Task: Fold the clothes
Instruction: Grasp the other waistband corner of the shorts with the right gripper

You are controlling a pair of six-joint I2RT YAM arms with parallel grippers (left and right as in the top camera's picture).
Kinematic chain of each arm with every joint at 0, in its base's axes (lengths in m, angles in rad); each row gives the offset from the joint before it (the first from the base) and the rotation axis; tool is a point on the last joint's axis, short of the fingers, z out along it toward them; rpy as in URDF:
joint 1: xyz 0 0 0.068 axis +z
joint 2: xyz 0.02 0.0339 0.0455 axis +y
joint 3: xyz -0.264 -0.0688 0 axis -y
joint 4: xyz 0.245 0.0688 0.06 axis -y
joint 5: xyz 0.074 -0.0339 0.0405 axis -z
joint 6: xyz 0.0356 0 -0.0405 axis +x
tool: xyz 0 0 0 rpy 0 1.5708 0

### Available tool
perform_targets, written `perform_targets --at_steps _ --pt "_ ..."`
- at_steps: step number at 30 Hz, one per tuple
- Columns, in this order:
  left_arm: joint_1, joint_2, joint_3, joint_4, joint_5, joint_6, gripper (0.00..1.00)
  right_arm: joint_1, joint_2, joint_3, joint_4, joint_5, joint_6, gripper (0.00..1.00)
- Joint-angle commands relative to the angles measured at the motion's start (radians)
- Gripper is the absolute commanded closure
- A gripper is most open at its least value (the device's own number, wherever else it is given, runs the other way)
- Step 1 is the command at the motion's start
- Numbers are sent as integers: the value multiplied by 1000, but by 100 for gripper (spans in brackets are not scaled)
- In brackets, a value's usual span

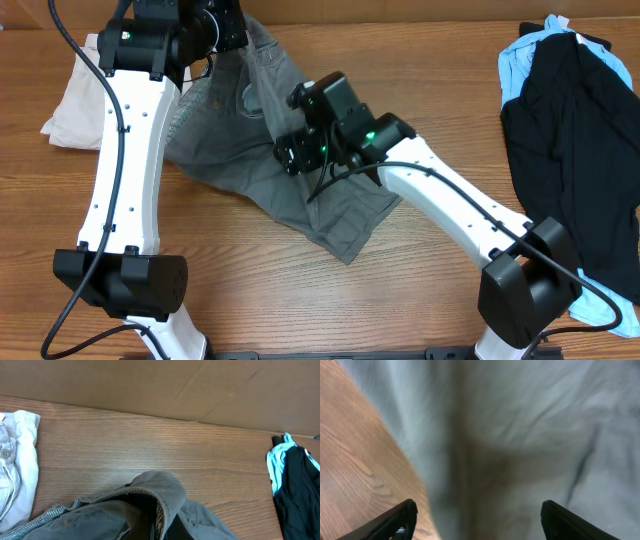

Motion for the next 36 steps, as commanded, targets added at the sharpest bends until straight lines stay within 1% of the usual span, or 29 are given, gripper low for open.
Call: perform_targets --at_steps 1,4,8,11,14,18,20,22,24,26,27,32,34,36 --pt "-6 -5 28 17 16 -27 96 16 0 -37 8 18 29 22" --pt "-3 -6 48 19 41 -60 96 16 0 -84 5 54 53 22" --pt "1 -6 132 23 61 -84 96 15 0 -122 3 68 66 23" --pt "1 -6 219 23 62 -98 96 15 0 -125 5 77 68 27" --pt "1 -6 288 23 66 -113 96 15 0 -125 6 128 109 30" --pt "1 -6 339 24 99 -119 96 15 0 -125 6 214 149 41" --pt "1 -6 343 26 110 -120 96 13 0 -125 9 256 169 50" --pt "1 -6 343 26 110 -126 96 7 0 -125 24 278 178 65" --pt "1 -6 343 26 117 -126 96 -4 0 -125 48 281 190 75" --pt "1 -6 343 26 117 -126 96 -13 0 -125 64 283 203 82" --pt "1 -6 343 27 117 -126 96 -22 0 -125 70 284 213 83" --pt "1 -6 344 37 117 -127 96 -60 0 -135 69 282 225 83" --pt "1 -6 344 48 117 -131 96 -69 0 -151 77 272 226 78" --pt "1 -6 344 56 118 -146 96 -70 0 -174 97 253 226 76"
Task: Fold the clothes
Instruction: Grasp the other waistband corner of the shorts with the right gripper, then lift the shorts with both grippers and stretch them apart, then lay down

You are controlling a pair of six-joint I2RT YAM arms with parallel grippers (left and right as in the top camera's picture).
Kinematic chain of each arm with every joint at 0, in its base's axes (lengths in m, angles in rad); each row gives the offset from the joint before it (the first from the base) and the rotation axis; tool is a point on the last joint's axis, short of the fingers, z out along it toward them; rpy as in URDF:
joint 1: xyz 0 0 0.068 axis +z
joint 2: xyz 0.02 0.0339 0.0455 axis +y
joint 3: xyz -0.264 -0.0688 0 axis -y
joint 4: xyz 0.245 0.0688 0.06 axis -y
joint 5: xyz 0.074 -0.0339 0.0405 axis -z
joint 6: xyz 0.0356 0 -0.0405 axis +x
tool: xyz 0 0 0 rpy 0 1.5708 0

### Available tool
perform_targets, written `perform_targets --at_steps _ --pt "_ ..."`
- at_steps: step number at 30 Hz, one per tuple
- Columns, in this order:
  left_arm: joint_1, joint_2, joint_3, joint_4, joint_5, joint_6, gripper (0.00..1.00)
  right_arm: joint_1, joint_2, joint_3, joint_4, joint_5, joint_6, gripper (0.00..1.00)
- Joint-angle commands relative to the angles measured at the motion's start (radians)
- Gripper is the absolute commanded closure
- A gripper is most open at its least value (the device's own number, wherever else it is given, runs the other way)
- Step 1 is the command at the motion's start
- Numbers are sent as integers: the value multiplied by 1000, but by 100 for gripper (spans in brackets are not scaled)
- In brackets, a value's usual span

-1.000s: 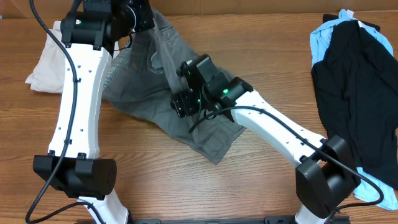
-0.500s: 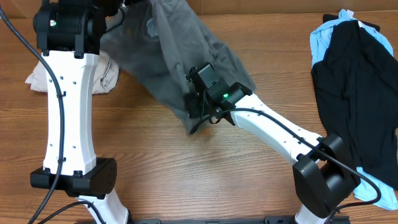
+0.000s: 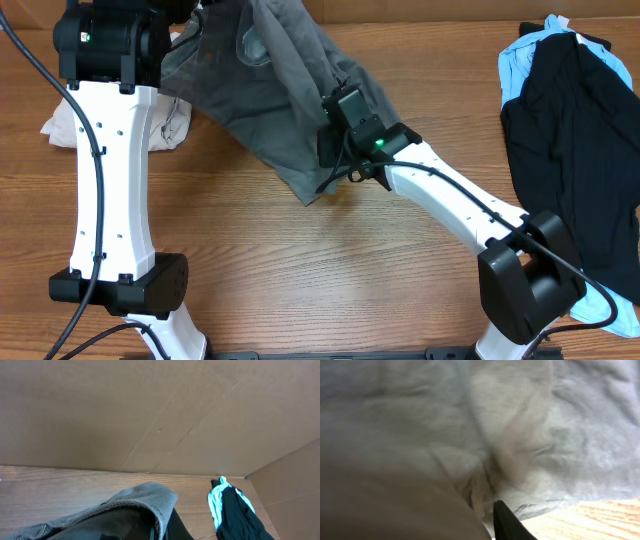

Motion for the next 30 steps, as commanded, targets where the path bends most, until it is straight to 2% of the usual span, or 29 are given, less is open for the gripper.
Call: perform_targets --at_steps 1,13,14,15,16,21,26,30 --pt "1 -17 31 27 22 -29 96 -3 -1 -47 25 -14 13 75" --pt "1 -17 31 47 41 -29 96 -3 0 -81 41 -56 39 76" --pt "2 -17 31 50 41 -29 96 -3 0 -85 41 -56 40 78" --pt "2 -17 31 52 41 -29 96 -3 0 -87 40 -57 45 85" --pt "2 -17 31 53 41 -29 96 -3 0 -87 38 -56 54 96" --pt "2 -18 31 36 33 20 96 -22 -9 -76 24 -53 54 96" --pt "11 -51 31 -50 -113 106 96 -132 -100 14 -101 -53 -9 96" --pt "13 -106 31 -94 -240 225 96 -271 -203 196 -274 -53 -120 96"
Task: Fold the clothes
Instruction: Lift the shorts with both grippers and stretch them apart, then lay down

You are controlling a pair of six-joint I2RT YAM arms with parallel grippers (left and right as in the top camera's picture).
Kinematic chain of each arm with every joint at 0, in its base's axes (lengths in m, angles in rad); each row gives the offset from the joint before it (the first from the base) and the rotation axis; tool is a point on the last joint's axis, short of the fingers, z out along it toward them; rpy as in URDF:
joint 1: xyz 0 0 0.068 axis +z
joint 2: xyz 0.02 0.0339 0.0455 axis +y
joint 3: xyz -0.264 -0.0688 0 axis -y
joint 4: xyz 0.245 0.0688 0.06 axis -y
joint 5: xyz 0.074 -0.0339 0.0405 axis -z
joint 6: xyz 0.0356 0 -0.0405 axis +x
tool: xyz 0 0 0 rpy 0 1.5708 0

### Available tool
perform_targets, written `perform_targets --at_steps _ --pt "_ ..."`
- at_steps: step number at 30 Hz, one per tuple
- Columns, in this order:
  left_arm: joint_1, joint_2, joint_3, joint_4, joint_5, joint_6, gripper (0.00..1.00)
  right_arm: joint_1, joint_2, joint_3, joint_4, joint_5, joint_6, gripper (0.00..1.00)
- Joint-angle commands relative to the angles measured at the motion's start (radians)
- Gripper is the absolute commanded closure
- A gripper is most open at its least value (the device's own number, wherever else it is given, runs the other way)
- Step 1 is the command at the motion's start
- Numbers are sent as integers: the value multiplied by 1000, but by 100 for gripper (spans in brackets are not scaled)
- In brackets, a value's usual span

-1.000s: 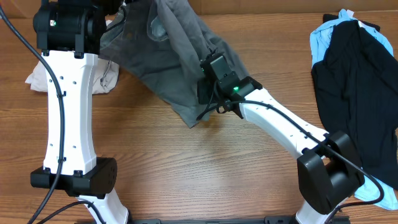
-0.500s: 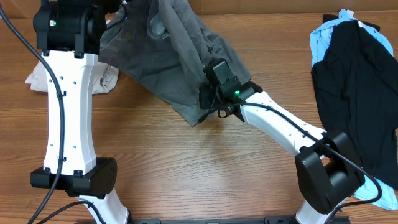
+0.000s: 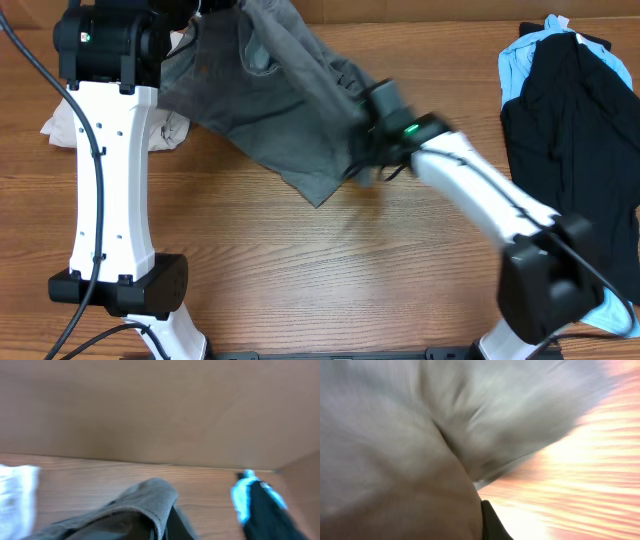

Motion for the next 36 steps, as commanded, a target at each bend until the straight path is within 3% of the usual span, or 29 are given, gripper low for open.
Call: perform_targets --at_steps 1,6,14,20,27,36 --pt "6 -112 31 -4 -156 166 96 -129 -160 218 -88 10 -112 96" --pt "5 -185 31 -10 -187 301 96 -306 -209 545 -314 -29 -183 96" --pt "5 -340 31 13 -164 301 96 -476 -219 1027 -620 -58 -215 96" --pt "5 -473 31 14 -100 301 96 -503 -274 1291 -759 -47 -215 96" --pt "5 -576 31 -52 -68 298 96 -503 -395 1434 -840 44 -215 96" --pt "5 -503 27 -216 -181 271 96 -503 -400 1381 -873 67 -237 96"
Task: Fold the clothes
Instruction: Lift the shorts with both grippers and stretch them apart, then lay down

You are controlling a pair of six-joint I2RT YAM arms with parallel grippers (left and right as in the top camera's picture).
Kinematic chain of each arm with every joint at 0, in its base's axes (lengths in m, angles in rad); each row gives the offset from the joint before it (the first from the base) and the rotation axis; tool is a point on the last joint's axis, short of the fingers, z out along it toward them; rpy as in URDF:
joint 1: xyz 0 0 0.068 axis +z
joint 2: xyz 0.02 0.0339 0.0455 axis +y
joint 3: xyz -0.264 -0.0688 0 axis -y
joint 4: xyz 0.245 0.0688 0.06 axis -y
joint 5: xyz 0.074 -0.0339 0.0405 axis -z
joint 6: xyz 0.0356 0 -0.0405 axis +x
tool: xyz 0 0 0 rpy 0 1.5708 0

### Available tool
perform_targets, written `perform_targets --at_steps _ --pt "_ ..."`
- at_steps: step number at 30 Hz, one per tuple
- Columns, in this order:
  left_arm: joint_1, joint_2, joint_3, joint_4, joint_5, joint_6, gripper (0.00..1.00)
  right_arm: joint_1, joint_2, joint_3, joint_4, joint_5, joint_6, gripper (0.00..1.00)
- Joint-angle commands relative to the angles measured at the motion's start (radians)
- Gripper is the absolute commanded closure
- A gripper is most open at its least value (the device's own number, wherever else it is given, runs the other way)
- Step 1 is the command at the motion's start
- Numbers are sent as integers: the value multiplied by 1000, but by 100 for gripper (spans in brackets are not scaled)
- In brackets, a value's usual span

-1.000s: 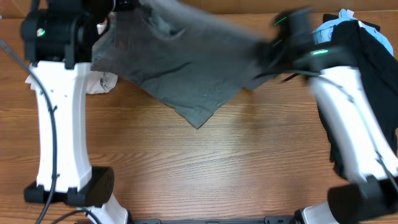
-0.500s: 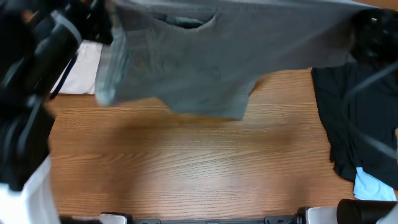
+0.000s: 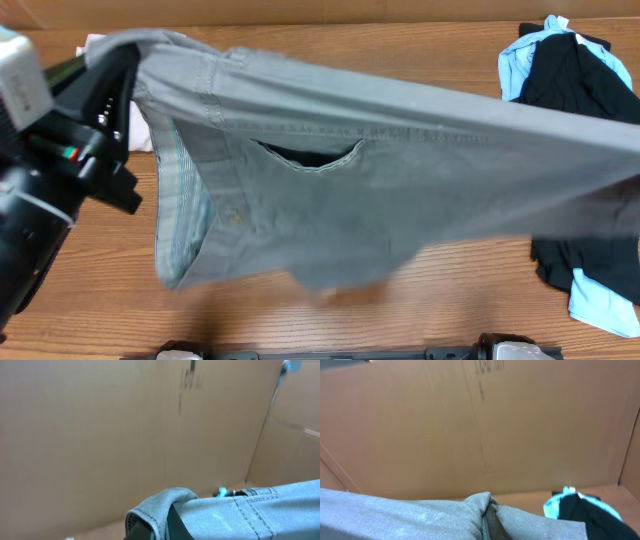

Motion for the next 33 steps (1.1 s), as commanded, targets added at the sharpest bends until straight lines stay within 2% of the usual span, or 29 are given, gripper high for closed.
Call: perform_targets --at_steps 1,6,18,26,28,33 --pt "31 106 -6 -57 -266 -4 96 -29 69 -62 2 174 7 96" --pt "31 256 -6 -131 -303 -3 96 -29 155 -135 4 174 7 96" --pt "31 705 -6 -141 -381 6 96 -28 591 -261 61 111 3 96" --pt "34 953 -6 81 -410 24 96 -28 901 -306 290 82 5 96" --pt "34 993 -6 151 -441 24 92 -28 965 -307 356 65 5 91" --pt "34 1057 -6 312 -497 24 81 -28 1051 -307 478 26 8 87"
